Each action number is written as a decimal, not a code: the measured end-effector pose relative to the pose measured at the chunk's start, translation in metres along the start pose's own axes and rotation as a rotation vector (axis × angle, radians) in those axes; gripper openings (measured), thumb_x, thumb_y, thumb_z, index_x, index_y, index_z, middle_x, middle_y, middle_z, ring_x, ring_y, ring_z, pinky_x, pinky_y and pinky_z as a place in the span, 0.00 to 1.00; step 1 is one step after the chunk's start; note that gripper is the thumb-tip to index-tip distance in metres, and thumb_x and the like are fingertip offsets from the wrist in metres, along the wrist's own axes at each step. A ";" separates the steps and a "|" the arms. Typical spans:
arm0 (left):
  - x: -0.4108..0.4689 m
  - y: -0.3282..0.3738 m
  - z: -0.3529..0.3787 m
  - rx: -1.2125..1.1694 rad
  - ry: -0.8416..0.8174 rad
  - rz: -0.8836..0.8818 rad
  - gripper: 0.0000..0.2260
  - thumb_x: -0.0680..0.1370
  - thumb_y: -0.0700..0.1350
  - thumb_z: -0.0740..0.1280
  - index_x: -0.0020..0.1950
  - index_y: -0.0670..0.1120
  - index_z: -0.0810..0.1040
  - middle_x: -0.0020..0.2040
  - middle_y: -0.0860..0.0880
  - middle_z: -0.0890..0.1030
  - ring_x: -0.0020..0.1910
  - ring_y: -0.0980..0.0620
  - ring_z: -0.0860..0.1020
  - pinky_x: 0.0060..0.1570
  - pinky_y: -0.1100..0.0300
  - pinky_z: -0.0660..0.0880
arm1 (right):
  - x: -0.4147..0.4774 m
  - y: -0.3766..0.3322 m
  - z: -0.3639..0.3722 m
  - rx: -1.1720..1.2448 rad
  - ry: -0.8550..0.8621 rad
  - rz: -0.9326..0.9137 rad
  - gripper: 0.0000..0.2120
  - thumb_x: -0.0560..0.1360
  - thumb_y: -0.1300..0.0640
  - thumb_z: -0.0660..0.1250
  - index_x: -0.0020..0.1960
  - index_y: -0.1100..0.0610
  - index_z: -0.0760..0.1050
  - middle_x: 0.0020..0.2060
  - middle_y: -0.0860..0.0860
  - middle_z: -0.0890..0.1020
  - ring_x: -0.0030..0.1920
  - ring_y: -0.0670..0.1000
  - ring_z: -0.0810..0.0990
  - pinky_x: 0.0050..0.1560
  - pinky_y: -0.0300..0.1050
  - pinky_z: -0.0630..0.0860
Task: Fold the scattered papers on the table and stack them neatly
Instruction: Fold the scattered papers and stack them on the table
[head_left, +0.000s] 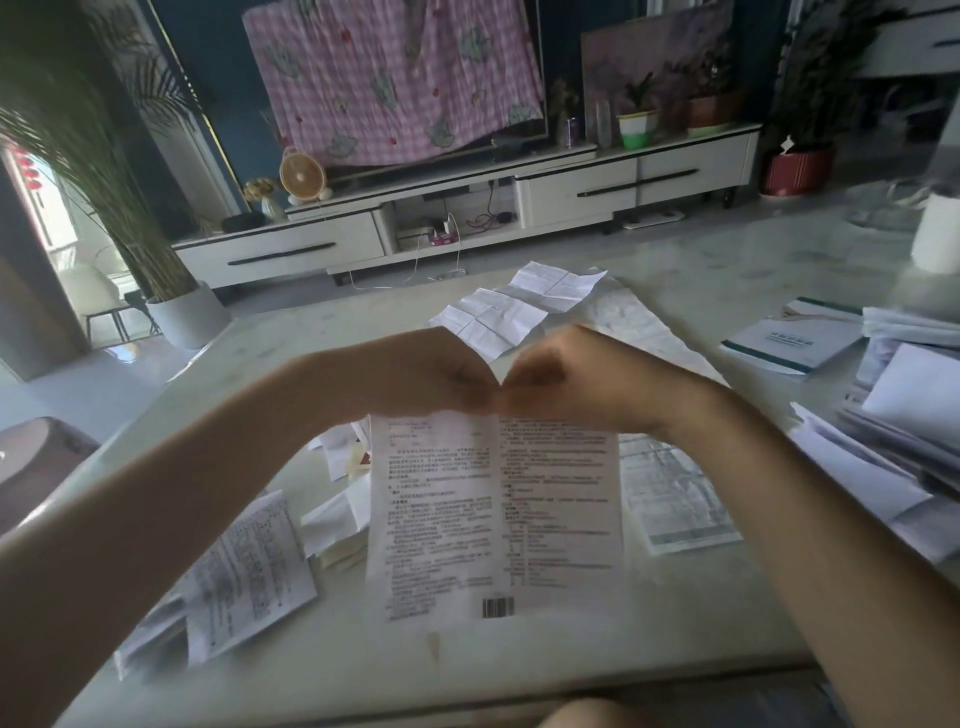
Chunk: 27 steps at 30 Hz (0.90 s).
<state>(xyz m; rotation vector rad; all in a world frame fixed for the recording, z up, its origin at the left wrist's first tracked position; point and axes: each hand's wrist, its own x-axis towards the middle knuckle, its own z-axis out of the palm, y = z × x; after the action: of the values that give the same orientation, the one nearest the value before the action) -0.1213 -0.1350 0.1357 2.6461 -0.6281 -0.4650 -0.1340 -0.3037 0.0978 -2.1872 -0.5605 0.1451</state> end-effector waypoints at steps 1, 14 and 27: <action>0.001 0.000 0.001 -0.008 -0.005 0.003 0.12 0.78 0.49 0.65 0.35 0.55 0.79 0.32 0.60 0.79 0.33 0.64 0.75 0.45 0.61 0.74 | 0.001 -0.001 0.002 -0.038 0.015 -0.005 0.11 0.70 0.48 0.70 0.42 0.56 0.82 0.39 0.51 0.84 0.36 0.41 0.77 0.41 0.38 0.74; -0.013 -0.029 -0.017 -0.228 -0.034 -0.105 0.09 0.77 0.41 0.64 0.39 0.43 0.81 0.35 0.48 0.84 0.31 0.52 0.82 0.35 0.64 0.78 | -0.011 0.023 -0.015 0.138 0.046 0.048 0.04 0.71 0.55 0.71 0.40 0.56 0.82 0.36 0.49 0.85 0.36 0.42 0.81 0.41 0.32 0.76; 0.003 -0.055 -0.004 -0.634 0.403 -0.072 0.08 0.80 0.37 0.59 0.46 0.40 0.78 0.44 0.38 0.84 0.33 0.51 0.83 0.35 0.62 0.80 | -0.022 0.044 -0.032 0.225 0.138 0.163 0.21 0.69 0.52 0.72 0.44 0.72 0.74 0.35 0.55 0.73 0.36 0.50 0.70 0.37 0.43 0.68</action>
<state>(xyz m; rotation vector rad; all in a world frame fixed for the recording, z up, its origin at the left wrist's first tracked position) -0.0978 -0.0893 0.1144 2.0666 -0.2071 -0.1078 -0.1292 -0.3599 0.0816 -2.0037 -0.2735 0.1354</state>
